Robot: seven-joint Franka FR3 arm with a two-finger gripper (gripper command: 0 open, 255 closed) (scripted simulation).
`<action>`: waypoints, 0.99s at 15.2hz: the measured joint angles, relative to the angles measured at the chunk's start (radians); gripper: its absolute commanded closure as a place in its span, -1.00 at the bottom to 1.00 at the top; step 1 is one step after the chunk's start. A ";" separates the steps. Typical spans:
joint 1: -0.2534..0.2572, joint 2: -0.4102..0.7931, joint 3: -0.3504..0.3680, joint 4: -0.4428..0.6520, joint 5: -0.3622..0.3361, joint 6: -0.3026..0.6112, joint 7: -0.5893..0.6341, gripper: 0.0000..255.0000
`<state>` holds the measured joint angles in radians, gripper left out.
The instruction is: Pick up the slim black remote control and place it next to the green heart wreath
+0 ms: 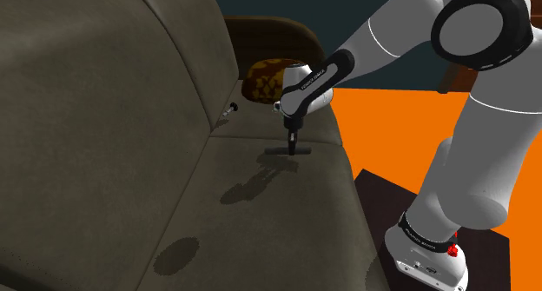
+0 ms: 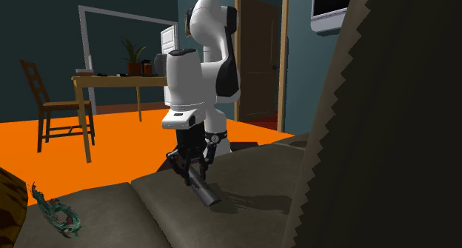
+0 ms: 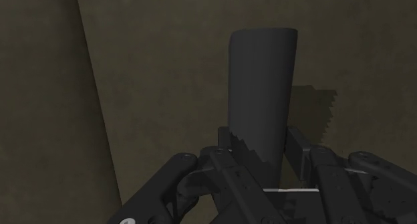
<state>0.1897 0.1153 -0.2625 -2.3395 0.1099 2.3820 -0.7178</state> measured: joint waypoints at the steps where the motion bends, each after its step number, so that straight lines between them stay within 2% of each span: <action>1: 0.000 0.000 0.000 0.000 0.000 0.000 0.000 -1.00; 7: 0.000 0.000 0.000 0.000 0.000 0.000 0.000 -1.00; 11: 0.001 -0.063 -0.006 0.039 -0.031 -0.097 0.023 -1.00; 15: 0.000 -0.083 -0.008 0.046 -0.040 -0.124 0.028 -1.00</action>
<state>0.1899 0.0326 -0.2705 -2.2937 0.0698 2.2584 -0.6903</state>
